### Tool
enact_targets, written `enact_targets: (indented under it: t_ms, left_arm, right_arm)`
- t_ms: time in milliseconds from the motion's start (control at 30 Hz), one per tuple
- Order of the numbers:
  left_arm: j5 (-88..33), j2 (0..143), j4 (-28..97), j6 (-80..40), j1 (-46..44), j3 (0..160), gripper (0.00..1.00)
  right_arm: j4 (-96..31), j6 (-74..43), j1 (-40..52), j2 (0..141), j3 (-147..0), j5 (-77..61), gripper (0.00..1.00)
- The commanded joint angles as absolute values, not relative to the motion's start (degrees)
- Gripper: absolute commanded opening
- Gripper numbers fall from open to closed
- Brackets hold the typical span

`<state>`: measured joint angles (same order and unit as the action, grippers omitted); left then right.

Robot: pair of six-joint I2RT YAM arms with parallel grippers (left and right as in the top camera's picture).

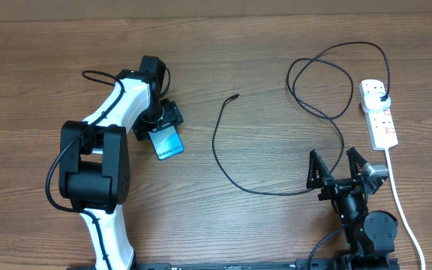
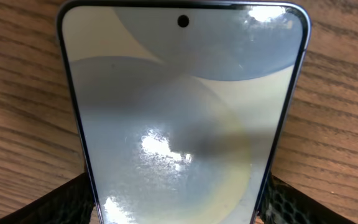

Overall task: Plug charger to phone and switch on socket
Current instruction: 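Lift the phone with the left gripper and tilt it upright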

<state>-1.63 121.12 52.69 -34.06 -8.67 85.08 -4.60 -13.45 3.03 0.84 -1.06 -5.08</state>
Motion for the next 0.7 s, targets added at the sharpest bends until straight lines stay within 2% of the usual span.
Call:
enact_targets:
  t_ms: [0, 300, 667]
  left_arm:
    - [-3.8, 125.3, 50.9, -34.3, -9.0, 82.2, 0.82]
    - [-4.1, 125.2, 51.2, -33.2, -9.0, 82.3, 0.72]
    - [-4.1, 125.2, 63.4, -32.5, -8.9, 92.3, 0.69]
  right_arm:
    - [-4.4, -13.5, 3.2, 0.2, -0.4, -4.7, 1.00]
    - [-4.4, -13.5, 3.2, 0.2, -0.4, -4.7, 1.00]
    - [-4.4, -13.5, 3.2, 0.2, -0.4, -4.7, 1.00]
